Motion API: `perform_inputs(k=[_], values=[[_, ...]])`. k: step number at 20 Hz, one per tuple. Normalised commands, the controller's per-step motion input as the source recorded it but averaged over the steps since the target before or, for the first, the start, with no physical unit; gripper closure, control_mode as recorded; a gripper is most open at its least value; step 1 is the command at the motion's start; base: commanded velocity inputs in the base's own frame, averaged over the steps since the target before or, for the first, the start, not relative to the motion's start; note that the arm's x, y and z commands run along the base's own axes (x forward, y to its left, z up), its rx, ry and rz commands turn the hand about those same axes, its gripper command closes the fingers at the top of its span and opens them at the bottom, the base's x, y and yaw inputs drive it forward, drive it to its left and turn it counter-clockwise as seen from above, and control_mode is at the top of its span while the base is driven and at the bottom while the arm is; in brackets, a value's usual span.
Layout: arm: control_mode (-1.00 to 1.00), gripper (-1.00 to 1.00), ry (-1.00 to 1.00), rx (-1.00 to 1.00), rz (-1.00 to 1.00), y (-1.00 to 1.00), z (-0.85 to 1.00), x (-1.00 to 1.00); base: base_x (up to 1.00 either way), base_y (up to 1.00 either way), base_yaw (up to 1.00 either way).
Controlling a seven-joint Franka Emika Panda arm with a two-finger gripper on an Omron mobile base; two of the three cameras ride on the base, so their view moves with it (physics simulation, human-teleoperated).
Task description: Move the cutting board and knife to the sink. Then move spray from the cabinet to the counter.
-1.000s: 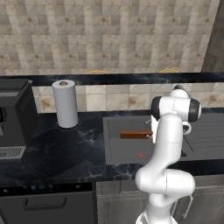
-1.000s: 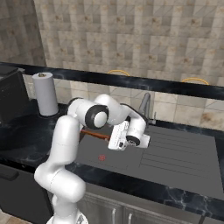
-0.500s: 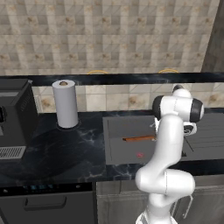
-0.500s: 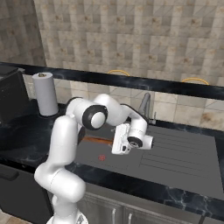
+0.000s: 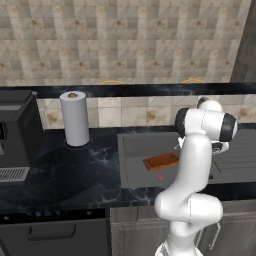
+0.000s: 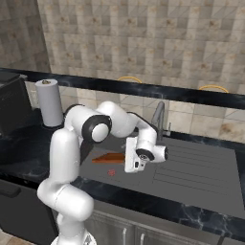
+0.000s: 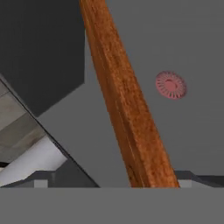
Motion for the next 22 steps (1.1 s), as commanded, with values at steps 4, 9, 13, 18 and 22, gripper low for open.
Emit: perform_inputs(k=[4,9,13,18,22], values=[[-1.00,-1.00,0.00,-0.25,-0.09,0.00,-0.04,-0.27,0.00,0.00,0.00],[-1.00,-1.00,0.00,-0.22,-0.13,0.00,0.00,-0.22,0.00,0.00,0.00],[-1.00,-1.00,0.00,-0.16,-0.11,-0.02,0.09,-0.22,0.00,0.00,0.00],[-1.00,-1.00,0.01,-0.17,-0.11,-0.01,0.17,-0.22,0.00,0.00,0.00],[-1.00,-1.00,0.01,-0.17,-0.11,-0.06,0.24,-0.18,0.00,0.00,0.00]])
